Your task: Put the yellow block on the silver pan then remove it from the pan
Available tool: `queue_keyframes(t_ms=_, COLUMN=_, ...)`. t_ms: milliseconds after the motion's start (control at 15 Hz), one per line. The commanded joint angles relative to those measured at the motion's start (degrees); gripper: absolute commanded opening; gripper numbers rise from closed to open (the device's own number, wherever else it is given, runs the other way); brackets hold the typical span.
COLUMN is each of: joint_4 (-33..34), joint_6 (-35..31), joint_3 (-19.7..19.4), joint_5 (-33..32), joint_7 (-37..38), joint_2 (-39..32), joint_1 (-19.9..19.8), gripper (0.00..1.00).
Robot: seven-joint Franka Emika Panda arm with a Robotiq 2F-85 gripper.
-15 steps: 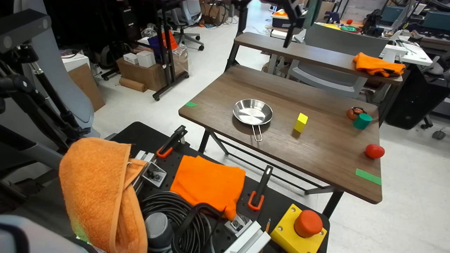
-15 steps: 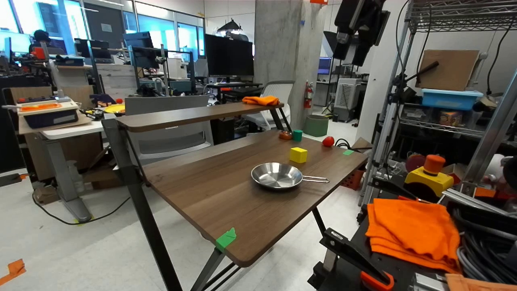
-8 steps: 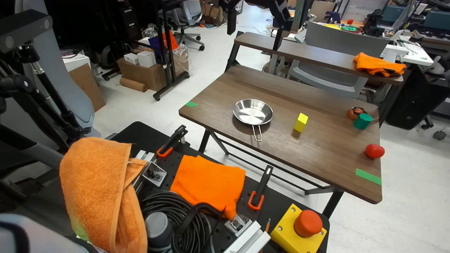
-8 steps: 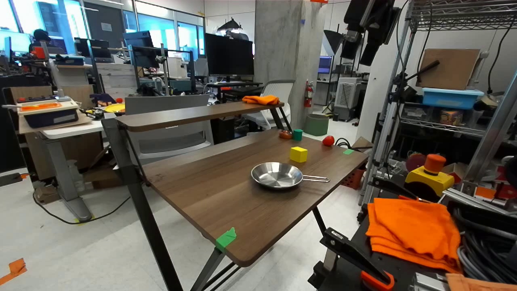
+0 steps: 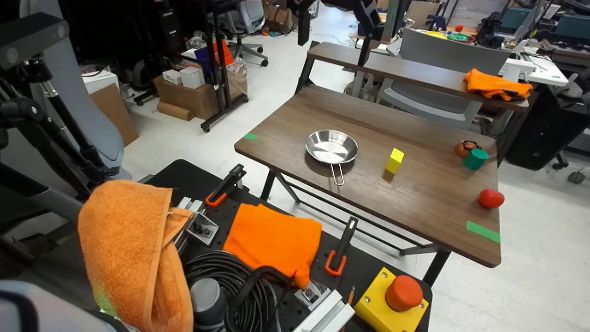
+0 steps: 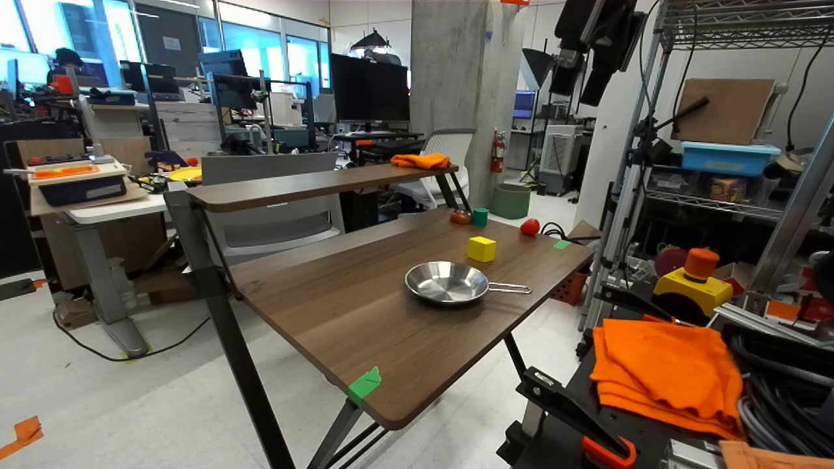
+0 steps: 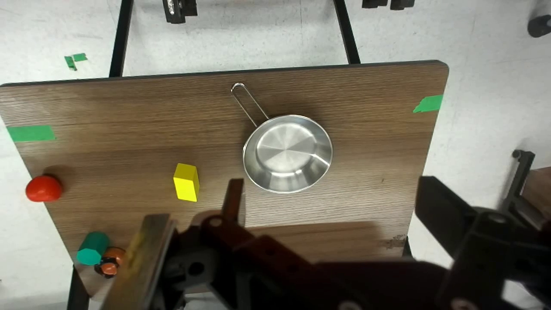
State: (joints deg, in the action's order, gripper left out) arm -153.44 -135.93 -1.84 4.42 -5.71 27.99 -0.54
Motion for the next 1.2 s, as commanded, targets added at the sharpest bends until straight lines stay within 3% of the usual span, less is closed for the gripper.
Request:
queue_keyframes(t_ms=0, joint_4=0.08, joint_6=0.15, joint_3=-0.39, joint_5=-0.29, joint_7=0.22, joint_2=0.03, joint_1=0.37, gripper=1.0)
queue_keyframes(t_ms=467, joint_4=-0.87, joint_6=-1.48, joint_3=1.04, joint_5=-2.3, joint_7=3.01, joint_2=-0.53, joint_1=-0.88, gripper=1.0)
queue_keyframes(t_ms=733, joint_4=-0.98, joint_6=-6.6, joint_3=4.74, joint_5=-8.18, joint_7=15.32, joint_2=-2.17, joint_1=-5.73, gripper=1.0)
queue_keyframes(t_ms=1000, joint_4=1.62, joint_6=-7.26, joint_3=6.81, joint_5=-13.86, joint_7=27.59, joint_2=-5.04, joint_1=-11.9, gripper=1.0)
queue_keyframes(t_ms=1133, joint_4=2.77, joint_6=-7.14, joint_3=6.09, joint_5=-15.43, joint_7=28.61, joint_2=-6.53, joint_1=-13.07, gripper=1.0)
